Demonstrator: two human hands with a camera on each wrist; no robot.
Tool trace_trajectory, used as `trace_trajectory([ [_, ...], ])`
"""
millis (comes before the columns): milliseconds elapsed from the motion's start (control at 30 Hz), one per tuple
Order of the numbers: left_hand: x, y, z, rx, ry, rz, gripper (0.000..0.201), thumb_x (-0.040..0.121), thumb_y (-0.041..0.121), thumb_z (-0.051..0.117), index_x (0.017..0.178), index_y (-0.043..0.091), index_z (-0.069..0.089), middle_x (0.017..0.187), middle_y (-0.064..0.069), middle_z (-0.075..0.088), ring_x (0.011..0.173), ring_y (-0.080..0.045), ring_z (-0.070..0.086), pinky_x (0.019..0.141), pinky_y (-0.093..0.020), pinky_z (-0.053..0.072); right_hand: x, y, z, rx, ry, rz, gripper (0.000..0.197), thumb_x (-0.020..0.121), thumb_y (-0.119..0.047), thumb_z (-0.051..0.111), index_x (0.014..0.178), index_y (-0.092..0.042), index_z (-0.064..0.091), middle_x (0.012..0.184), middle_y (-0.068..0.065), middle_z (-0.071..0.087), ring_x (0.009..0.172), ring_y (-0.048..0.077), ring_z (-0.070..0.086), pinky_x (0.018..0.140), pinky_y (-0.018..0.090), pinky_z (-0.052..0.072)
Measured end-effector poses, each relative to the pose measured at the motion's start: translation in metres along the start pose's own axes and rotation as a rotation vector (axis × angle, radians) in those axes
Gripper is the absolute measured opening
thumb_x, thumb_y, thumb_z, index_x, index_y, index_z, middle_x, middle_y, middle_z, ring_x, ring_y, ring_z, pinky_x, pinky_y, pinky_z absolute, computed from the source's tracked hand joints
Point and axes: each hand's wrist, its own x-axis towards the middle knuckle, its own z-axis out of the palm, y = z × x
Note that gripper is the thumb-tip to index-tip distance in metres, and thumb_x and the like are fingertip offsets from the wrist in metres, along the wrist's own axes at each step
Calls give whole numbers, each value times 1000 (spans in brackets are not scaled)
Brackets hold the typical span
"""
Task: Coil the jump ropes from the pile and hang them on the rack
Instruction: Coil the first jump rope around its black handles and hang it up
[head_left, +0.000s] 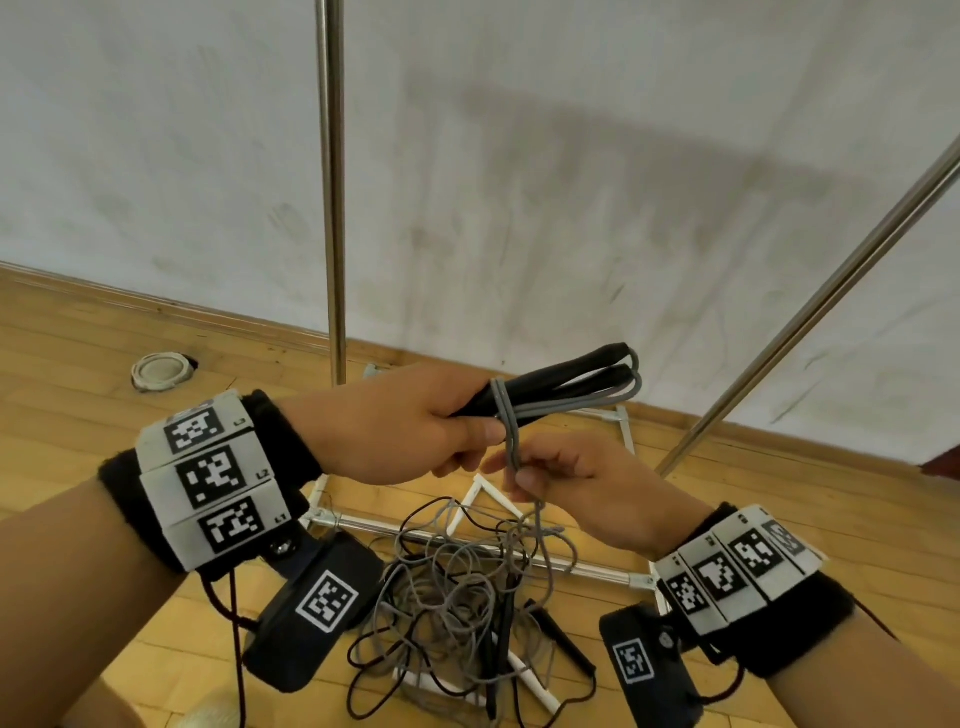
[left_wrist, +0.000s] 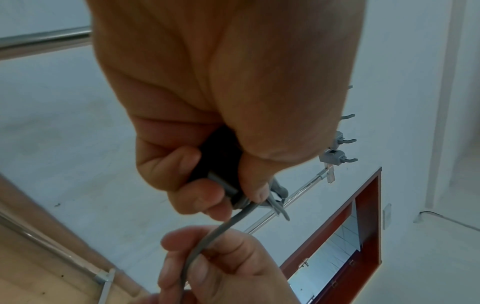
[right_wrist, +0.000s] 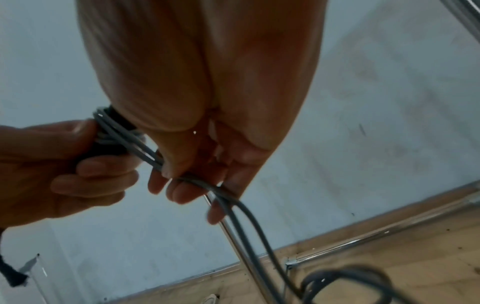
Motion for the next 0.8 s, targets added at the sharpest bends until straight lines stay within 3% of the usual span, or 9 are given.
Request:
trace_trajectory([
  [133,-1,4,-2,-42,-77,16,28,102,22,50,80,39,53,71,6,59,61,-7,55,63,-24,47,5,10,-4,-130,29,38,20,100,-19,55,94,-31,70,78,-5,66,69,8,59,68,21,50],
  [267,-5,10,-4,-86,-179,-11,27,102,21,50,84,40,58,71,5,57,64,-12,54,64,-28,47,6,14,-8,-341,12,36,32,93,-57,45,78,-38,66,58,-15,56,52,-1,49,53,11,40],
  [300,-7,10,-5,-96,-204,-24,20,103,20,49,92,34,60,71,4,57,64,-14,53,65,-30,47,7,14,-9,-347,31,14,34,93,-57,44,73,-38,64,57,-18,55,52,-1,49,52,9,39],
  [367,-8,11,-5,-66,-259,-42,13,102,23,49,105,17,60,72,1,57,65,-16,52,65,-32,47,8,22,-14,-276,17,24,31,100,-36,50,71,-39,63,61,-20,58,57,-2,55,55,10,42],
  [467,-10,11,2,29,-354,-76,14,102,25,50,91,18,56,69,5,55,61,-10,51,61,-25,45,12,30,-20,-309,-61,167,7,92,-12,65,92,-19,67,76,-12,63,77,13,67,70,27,53],
  [533,-9,8,9,132,-408,-109,18,101,27,52,86,19,56,66,9,54,57,-6,48,58,-21,42,11,26,-21,-343,-67,95,7,91,-25,67,86,-19,65,72,-8,62,68,13,62,64,25,50],
  [633,-7,5,18,271,-462,-145,19,100,34,51,86,22,56,74,3,60,62,-10,53,65,-33,48,8,13,-18,-258,-53,46,18,95,-35,60,78,-30,62,63,-9,57,57,9,50,56,22,43],
  [733,-5,4,26,385,-485,-185,20,100,38,49,85,26,53,79,1,62,63,-10,53,65,-33,49,5,6,-15,-225,-52,99,22,97,-29,59,83,-14,63,65,1,49,58,16,42,57,31,37],
  [800,-3,3,32,455,-493,-215,20,101,38,47,84,27,52,79,3,61,62,-10,53,62,-29,46,5,1,-12,-217,-28,143,31,98,-34,56,84,-8,65,63,-1,49,59,19,40,57,29,36],
])
